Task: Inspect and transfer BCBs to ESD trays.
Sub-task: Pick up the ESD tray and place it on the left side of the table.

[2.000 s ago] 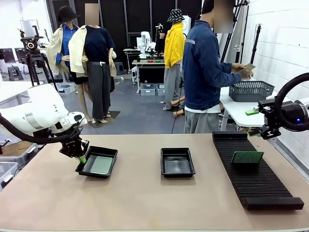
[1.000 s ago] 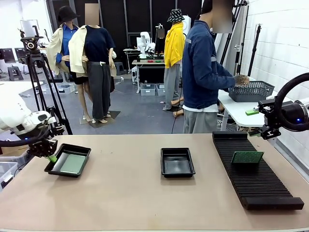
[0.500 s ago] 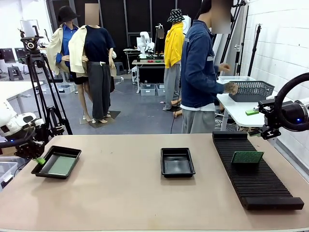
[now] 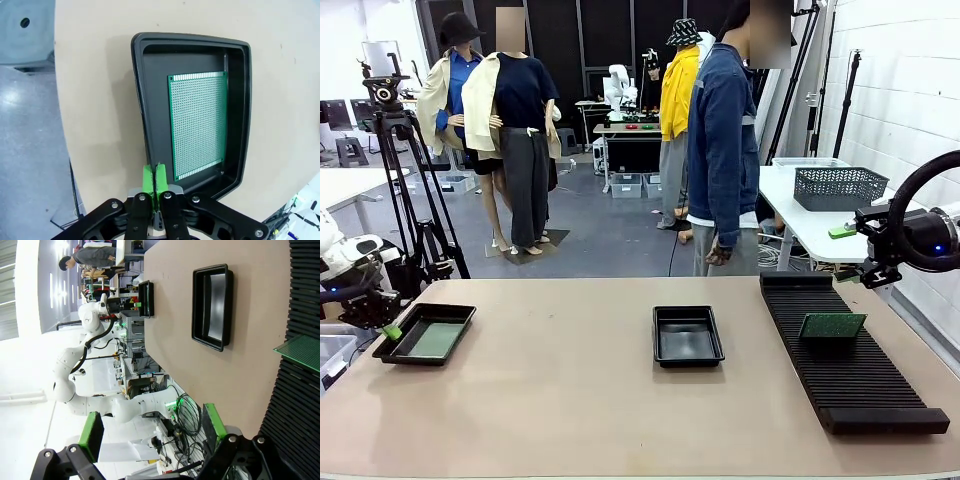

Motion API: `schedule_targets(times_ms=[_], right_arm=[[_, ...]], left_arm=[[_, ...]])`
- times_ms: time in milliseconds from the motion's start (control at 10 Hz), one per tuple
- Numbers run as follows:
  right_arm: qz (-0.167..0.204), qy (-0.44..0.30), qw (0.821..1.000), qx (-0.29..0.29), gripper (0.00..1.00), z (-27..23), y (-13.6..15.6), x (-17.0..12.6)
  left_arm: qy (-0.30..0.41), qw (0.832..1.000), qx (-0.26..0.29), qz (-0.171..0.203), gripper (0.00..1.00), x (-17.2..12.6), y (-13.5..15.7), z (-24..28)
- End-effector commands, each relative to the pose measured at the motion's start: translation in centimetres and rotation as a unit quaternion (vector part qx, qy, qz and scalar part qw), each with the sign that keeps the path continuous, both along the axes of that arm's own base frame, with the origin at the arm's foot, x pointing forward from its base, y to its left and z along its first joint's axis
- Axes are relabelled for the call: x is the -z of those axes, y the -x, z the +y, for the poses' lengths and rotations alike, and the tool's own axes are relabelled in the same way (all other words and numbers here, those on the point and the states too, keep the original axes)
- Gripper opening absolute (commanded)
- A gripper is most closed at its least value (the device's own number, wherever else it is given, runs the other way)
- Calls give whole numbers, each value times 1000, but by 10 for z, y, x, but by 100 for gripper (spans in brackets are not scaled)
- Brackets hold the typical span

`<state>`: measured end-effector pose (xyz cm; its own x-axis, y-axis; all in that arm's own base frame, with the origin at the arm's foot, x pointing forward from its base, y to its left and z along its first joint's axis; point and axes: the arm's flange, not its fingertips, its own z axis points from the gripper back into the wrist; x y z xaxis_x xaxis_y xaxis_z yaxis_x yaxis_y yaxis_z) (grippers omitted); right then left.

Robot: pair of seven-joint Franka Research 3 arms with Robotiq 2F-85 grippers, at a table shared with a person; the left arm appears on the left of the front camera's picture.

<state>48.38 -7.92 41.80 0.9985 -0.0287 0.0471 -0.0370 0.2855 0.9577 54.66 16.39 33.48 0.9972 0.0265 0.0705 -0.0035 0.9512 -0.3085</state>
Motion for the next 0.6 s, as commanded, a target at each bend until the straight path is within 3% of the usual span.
schedule_targets(times_ms=[0, 200, 300, 500], right_arm=[[-1, 2, 1000, 2, 100, 2, 3, 0], [-1, 2, 1000, 2, 100, 2, 3, 0], [-1, 2, 1000, 2, 100, 2, 3, 0], [-1, 2, 1000, 2, 100, 2, 3, 0]], left_arm=[[8, 1000, -2, 5, 0, 0, -7, 13], [13, 1000, -7, 7, 0, 2, -7, 15], [15, 1000, -14, 6, 6, 0, -7, 15], [30, 999, -17, -6, 42, -7, -6, 14]])
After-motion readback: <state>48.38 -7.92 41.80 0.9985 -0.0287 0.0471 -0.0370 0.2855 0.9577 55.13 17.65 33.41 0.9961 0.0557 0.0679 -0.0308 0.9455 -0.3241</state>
